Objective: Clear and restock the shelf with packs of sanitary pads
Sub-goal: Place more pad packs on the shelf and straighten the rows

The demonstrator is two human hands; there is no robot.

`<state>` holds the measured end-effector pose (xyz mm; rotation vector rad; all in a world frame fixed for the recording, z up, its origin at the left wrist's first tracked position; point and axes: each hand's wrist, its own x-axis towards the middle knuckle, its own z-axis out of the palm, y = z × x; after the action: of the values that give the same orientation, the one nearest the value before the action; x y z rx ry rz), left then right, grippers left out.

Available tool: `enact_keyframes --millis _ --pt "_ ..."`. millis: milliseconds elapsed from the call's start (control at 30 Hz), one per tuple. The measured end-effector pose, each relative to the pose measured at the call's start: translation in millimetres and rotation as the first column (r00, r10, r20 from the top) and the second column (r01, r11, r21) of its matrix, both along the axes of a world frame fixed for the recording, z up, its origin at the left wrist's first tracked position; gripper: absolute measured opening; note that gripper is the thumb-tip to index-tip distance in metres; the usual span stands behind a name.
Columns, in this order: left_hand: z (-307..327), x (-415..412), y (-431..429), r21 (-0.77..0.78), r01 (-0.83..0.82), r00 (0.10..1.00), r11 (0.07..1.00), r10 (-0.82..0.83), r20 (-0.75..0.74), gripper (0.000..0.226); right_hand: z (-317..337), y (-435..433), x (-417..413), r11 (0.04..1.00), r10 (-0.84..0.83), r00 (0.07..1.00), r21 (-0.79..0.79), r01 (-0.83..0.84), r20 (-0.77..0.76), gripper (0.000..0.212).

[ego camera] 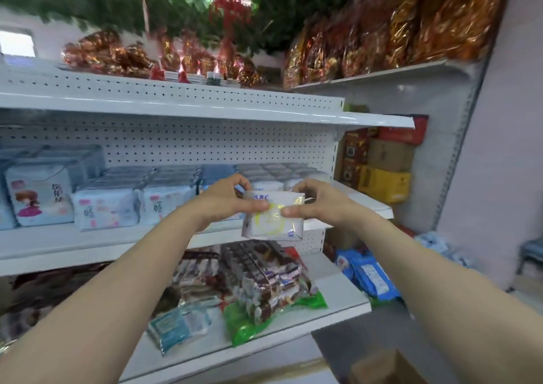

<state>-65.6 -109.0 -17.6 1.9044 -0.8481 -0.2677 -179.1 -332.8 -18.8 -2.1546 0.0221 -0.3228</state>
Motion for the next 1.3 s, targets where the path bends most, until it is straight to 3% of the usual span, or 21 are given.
enact_keyframes --millis 133,267,433,600,700,867,1200,1300 --pt "11 31 -48 0.007 0.062 0.996 0.998 -0.062 0.063 0.055 15 -48 24 0.998 -0.033 0.999 -0.046 0.033 -0.008 0.065" --pt "22 64 -90 0.026 0.037 0.99 0.999 -0.04 0.138 0.069 31 -87 48 0.999 -0.021 0.998 -0.042 0.019 -0.054 0.057" --pt "33 88 -132 0.009 0.024 0.983 1.0 -0.025 0.182 0.052 40 -124 71 0.998 -0.05 0.997 -0.038 0.048 -0.06 0.048" --pt "32 104 -186 0.02 -0.013 0.976 1.0 0.009 0.218 0.06 38 -174 87 0.998 -0.063 0.998 -0.021 0.063 -0.03 0.041" --pt "32 107 -220 0.061 -0.053 0.959 0.997 0.033 0.281 0.058 34 -208 100 0.998 -0.063 0.998 0.01 0.063 -0.013 0.049" --pt "27 121 -272 0.192 -0.108 0.939 0.975 0.036 0.343 0.067 24 -264 128 1.0 -0.023 0.999 -0.002 0.023 -0.044 0.081" --pt "9 136 -331 0.415 -0.251 0.921 0.875 0.083 0.382 0.056 4 -327 184 0.956 0.073 0.99 -0.275 -0.104 -0.12 0.08" --pt "4 141 -337 0.485 -0.337 0.893 0.807 0.11 0.437 0.07 -7 -332 195 0.94 0.098 0.984 -0.309 -0.141 -0.151 0.085"
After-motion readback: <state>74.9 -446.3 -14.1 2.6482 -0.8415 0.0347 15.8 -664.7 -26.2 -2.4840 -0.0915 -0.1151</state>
